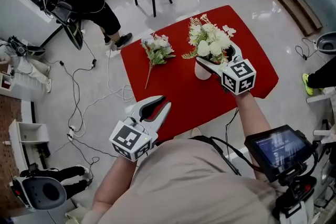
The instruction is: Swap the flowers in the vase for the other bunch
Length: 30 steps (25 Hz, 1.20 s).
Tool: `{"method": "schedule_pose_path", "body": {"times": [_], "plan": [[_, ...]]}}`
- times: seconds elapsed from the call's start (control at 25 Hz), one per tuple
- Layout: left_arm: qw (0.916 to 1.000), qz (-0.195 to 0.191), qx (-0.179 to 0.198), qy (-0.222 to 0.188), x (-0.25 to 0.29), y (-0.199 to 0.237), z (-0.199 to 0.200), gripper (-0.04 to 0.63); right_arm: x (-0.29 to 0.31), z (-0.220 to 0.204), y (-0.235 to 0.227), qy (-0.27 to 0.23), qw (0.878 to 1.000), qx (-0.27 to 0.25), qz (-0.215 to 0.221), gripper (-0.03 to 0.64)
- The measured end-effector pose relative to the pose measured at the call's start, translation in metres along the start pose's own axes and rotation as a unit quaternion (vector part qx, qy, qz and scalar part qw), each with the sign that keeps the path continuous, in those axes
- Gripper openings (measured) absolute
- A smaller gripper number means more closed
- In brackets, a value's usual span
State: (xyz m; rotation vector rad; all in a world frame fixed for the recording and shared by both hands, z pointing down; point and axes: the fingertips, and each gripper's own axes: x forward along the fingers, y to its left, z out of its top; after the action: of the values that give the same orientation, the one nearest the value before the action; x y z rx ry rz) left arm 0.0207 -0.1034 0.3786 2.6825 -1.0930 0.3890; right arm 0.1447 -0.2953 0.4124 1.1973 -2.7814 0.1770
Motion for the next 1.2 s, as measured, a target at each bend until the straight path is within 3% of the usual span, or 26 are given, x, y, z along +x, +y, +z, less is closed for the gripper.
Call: {"method": "schedule_pose_path", "body": {"times": [0.24, 0.48, 0.72, 1.2], "plan": [[1.0, -0.004, 0.0, -0.003, -0.003, -0.002, 0.002, 0.055, -0.002, 0.001, 0.005, 0.003, 1.0, 0.002, 0.007, 0.5], [0.9999, -0.008, 0.012, -0.005, 0.002, -0.006, 0.004, 0.055, -0.008, 0.0, -0.007, -0.002, 1.0, -0.001, -0.005, 0.311], [0.9999, -0.006, 0.008, -0.004, 0.005, 0.0, 0.007, 0.055, -0.007, 0.001, -0.015, 0.003, 1.0, -0.013, -0.023, 0.219], [0.9999, -0.006, 0.002, -0.011, -0.006, 0.005, 0.006, 0.055, -0.012, 0.013, -0.012, -0.015, 0.999, -0.013, -0.034, 0.115]]}}
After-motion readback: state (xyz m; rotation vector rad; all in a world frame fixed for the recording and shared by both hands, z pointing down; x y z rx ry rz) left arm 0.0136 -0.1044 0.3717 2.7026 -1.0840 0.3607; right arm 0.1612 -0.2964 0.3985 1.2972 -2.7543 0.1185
